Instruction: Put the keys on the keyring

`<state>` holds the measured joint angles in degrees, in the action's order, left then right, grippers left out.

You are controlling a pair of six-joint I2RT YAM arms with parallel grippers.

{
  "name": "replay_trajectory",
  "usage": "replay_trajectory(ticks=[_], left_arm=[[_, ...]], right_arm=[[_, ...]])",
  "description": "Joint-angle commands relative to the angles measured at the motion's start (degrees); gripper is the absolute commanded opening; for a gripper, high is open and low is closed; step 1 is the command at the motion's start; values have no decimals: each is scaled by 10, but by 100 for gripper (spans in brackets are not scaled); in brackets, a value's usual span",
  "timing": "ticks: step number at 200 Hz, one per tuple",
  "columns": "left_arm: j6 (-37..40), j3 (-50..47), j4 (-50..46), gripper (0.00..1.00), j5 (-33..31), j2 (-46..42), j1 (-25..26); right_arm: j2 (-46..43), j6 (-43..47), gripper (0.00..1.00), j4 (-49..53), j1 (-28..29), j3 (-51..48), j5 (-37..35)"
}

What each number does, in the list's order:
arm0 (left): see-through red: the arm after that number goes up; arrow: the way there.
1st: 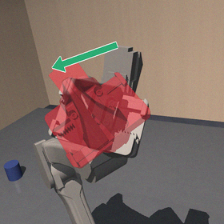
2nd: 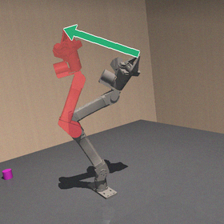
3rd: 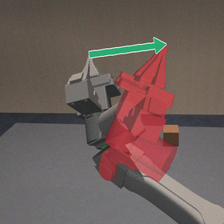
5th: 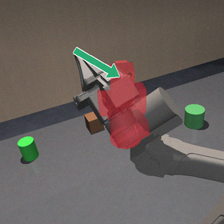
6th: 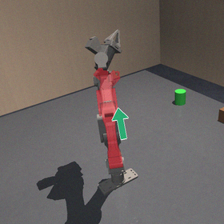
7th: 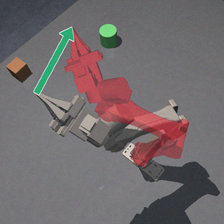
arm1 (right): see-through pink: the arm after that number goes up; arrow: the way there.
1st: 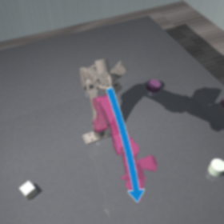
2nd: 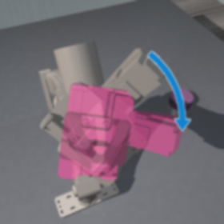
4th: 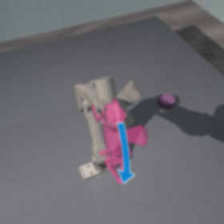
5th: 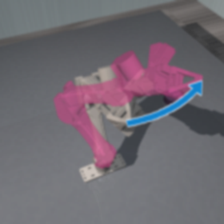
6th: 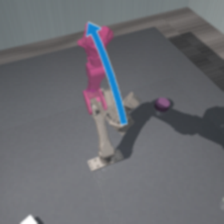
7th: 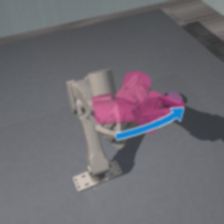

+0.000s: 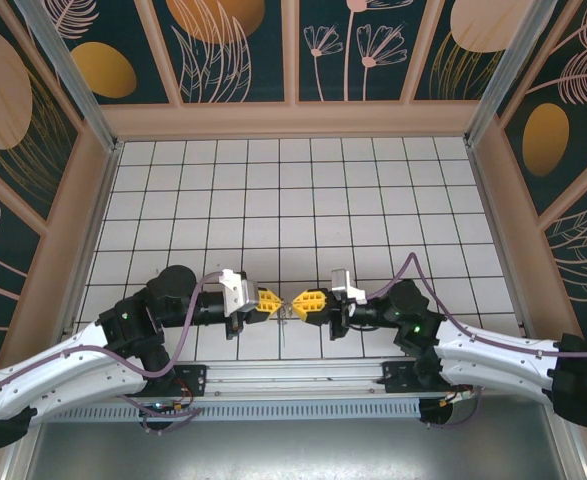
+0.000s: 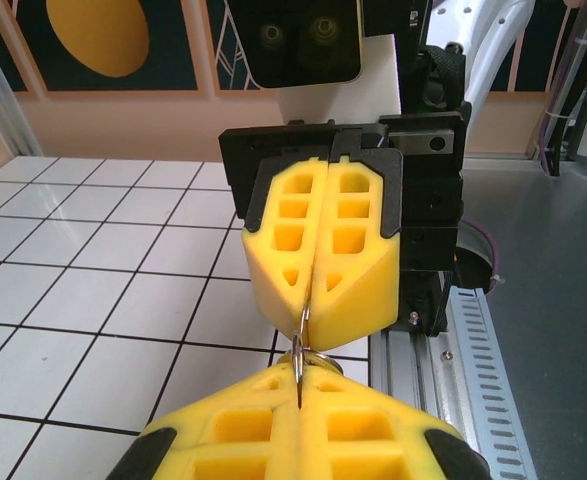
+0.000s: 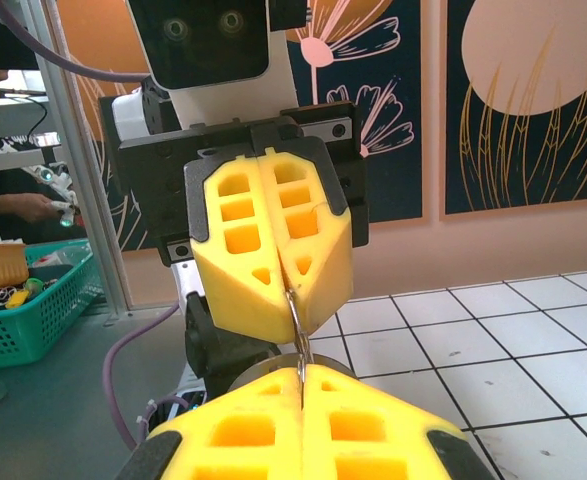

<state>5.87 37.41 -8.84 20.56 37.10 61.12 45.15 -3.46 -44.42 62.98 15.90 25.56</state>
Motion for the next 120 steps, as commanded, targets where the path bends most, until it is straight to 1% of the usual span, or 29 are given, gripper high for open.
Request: replay_trajectory(ticks=[1, 120], left_arm=[[6, 11, 10, 0, 6, -9, -1], [7, 13, 13, 0, 8, -4, -1]], right_arm=[[-10, -7, 0, -24, -6, -4, -4], [6, -9, 0, -37, -7, 4, 18]])
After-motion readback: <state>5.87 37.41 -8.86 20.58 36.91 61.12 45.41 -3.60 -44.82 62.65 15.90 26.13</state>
